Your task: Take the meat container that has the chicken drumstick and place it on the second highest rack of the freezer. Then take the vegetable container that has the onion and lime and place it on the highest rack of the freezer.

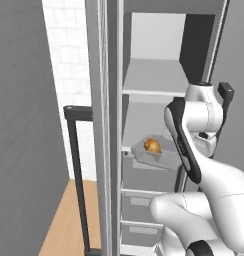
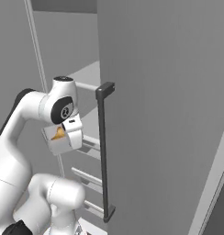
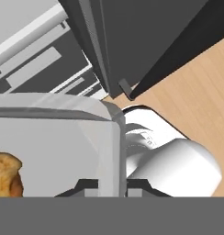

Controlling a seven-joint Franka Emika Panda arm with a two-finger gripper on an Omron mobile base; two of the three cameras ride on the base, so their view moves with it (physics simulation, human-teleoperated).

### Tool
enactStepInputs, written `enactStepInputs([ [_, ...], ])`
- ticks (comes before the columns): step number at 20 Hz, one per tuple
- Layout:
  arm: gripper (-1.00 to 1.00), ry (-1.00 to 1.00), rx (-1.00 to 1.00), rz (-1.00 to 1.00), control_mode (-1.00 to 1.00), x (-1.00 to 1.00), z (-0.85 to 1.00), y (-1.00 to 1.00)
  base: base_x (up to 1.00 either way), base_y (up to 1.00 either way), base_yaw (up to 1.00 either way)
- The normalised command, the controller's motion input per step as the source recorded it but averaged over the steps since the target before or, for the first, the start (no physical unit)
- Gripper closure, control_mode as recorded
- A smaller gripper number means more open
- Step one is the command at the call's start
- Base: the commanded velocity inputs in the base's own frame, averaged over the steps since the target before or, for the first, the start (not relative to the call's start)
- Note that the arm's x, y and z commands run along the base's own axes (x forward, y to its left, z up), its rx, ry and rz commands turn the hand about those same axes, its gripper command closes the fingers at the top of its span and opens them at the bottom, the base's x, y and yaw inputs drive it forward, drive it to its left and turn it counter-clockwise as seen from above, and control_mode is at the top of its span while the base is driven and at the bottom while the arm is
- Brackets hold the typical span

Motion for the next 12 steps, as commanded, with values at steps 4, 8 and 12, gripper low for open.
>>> enactStepInputs([
  [4, 1.00, 0.00, 0.00, 0.00, 1.00, 0.00, 0.00, 0.00, 0.02, 0.31, -0.16],
  [8, 1.00, 0.00, 0.00, 0.00, 1.00, 0.00, 0.00, 0.00, 0.00, 0.17, -0.22],
  [12, 1.00, 0.00, 0.00, 0.00, 1.00, 0.00, 0.00, 0.00, 0.00, 0.29, -0.25],
])
